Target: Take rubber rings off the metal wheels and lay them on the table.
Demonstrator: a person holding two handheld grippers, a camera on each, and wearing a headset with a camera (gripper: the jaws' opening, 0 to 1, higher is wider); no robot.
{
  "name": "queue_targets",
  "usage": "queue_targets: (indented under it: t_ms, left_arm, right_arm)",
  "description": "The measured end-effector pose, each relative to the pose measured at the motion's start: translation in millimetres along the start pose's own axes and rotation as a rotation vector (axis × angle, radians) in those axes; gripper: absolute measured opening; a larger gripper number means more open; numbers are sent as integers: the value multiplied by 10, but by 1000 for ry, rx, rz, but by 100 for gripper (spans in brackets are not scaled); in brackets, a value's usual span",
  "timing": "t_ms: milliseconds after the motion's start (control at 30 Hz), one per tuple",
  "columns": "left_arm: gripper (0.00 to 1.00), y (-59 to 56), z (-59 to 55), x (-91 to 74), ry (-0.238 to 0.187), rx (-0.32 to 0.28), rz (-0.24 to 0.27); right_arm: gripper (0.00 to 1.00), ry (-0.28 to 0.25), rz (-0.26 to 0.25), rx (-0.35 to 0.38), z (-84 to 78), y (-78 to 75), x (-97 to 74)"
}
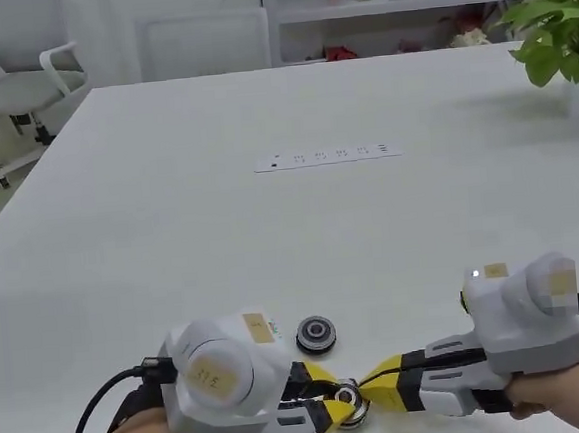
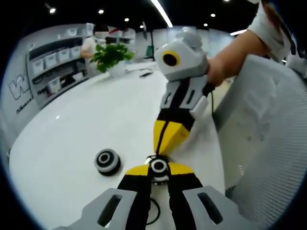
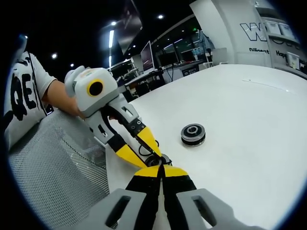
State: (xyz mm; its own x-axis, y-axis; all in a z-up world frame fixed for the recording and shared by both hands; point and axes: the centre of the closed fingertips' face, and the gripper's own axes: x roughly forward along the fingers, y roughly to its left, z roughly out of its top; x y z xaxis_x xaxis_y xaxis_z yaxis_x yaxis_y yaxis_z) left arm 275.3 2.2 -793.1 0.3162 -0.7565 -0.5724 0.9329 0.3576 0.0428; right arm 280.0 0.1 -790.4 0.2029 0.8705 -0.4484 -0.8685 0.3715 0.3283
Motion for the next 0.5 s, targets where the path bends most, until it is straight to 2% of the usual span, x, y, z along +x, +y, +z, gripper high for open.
queue_targets:
  t_ms: [167, 233, 300, 367, 500]
  left_arm:
    - [12, -3, 1, -1, -1, 1, 0]
    - [12, -7, 6, 3, -2, 2, 1]
    - [12, -7, 8, 6, -2, 1, 1]
    - [12, -7, 9, 6, -3, 1, 1]
    - [13, -7, 10, 4, -7, 1, 1]
  right_arm:
    - [0, 1, 21, -14, 12, 58, 23]
    - [0, -15, 74, -20, 56, 179, 52]
    - [0, 35, 35, -89, 3, 110, 49]
    - [0, 13, 41, -50, 16, 90, 44]
    - [0, 11, 21, -49, 15, 42, 14]
